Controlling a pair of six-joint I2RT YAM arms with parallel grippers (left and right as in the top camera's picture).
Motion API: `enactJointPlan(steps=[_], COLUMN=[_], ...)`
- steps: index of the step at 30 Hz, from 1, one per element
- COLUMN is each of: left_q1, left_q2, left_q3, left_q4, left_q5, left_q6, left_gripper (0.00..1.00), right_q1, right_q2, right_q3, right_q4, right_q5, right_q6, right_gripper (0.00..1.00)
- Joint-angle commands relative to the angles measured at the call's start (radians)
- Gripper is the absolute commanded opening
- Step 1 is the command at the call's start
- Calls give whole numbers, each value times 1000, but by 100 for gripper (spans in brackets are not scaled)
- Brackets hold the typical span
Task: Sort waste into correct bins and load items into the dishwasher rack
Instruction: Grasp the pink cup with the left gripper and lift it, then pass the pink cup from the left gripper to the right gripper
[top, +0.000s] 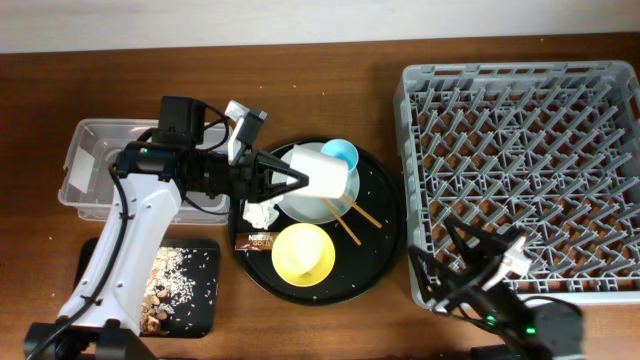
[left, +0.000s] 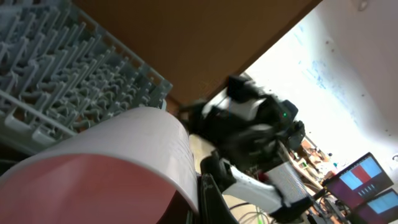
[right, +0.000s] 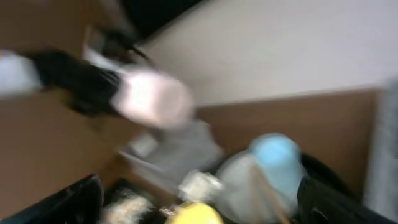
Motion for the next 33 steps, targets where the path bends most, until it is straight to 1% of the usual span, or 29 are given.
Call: enactJointPlan(steps=[1, 2, 6, 8, 9, 10, 11, 12, 14, 19, 25, 27, 28, 33], left_q1=[-28, -48, -111, -144, -158, -171, -183, -190, -210, -227, -233, -250, -257, -259], left_q2=[2, 2, 2, 2, 2, 2, 2, 2, 2, 2, 2, 2, 2, 2], left_q3=[2, 2, 2, 2, 2, 2, 2, 2, 2, 2, 2, 2, 2, 2], left_q4=[-2, -2, -2, -2, -2, -2, 0, 8, 38, 70, 75, 82, 89, 100], left_q5=[35, 35, 35, 35, 35, 35, 35, 35, 35, 35, 35, 35, 35, 35], left_q6=[23, 23, 23, 23, 23, 23, 24, 23, 23, 23, 24, 24, 23, 23], left_gripper=[0, 0, 0, 0, 0, 0, 0, 0, 0, 1, 1, 1, 1, 1], right_q1=[5, 5, 4, 5, 5, 5, 5, 5, 5, 5, 5, 5, 5, 17], right_q2=[216, 333, 568, 683, 741, 797, 830, 852, 882, 892, 892, 892, 892, 892], right_q3=[201, 259, 285, 285, 285, 285, 285, 285, 285, 285, 285, 285, 285, 285], right_q4=[-50, -35, -26, 16, 56, 144, 218, 257, 263, 264, 270, 323, 344, 342], right_q5=[-325, -465, -553, -633, -678, -757, -818, -836, -829, -798, -715, -713, -713, -720], right_q6=[62, 61, 56, -46, -52, -51, -51, -43, -44, -44, -44, -43, -43, -44], right_gripper=[98, 98, 98, 98, 98, 98, 99, 100, 99, 83, 81, 81, 79, 69])
